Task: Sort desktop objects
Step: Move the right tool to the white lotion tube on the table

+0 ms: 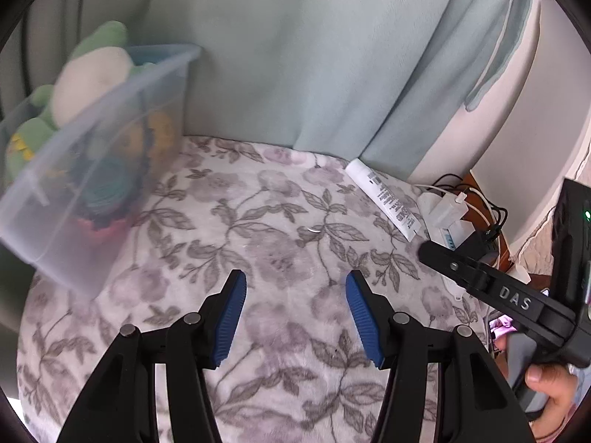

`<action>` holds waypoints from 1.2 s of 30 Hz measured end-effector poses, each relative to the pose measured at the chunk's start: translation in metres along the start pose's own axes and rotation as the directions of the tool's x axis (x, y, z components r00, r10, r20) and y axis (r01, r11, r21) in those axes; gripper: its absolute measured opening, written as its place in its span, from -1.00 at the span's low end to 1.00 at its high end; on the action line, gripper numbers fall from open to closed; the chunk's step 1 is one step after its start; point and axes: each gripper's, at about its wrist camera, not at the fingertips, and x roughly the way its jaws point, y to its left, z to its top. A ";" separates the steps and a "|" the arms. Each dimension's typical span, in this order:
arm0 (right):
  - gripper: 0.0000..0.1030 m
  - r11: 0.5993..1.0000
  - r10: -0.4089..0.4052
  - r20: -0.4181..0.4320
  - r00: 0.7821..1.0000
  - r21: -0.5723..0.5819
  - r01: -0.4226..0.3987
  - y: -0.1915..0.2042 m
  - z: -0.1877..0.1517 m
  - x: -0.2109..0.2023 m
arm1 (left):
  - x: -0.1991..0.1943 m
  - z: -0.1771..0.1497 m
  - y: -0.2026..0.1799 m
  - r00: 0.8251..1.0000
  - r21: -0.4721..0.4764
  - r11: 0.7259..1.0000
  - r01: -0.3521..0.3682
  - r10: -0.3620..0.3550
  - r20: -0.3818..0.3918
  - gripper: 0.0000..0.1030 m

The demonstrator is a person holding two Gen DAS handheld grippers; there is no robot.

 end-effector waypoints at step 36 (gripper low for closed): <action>0.48 0.957 -0.282 0.015 0.959 -0.062 0.283 -0.019 0.070 0.127 | 0.131 0.048 -0.015 0.987 -0.100 0.986 0.136 -0.143 -0.071 0.11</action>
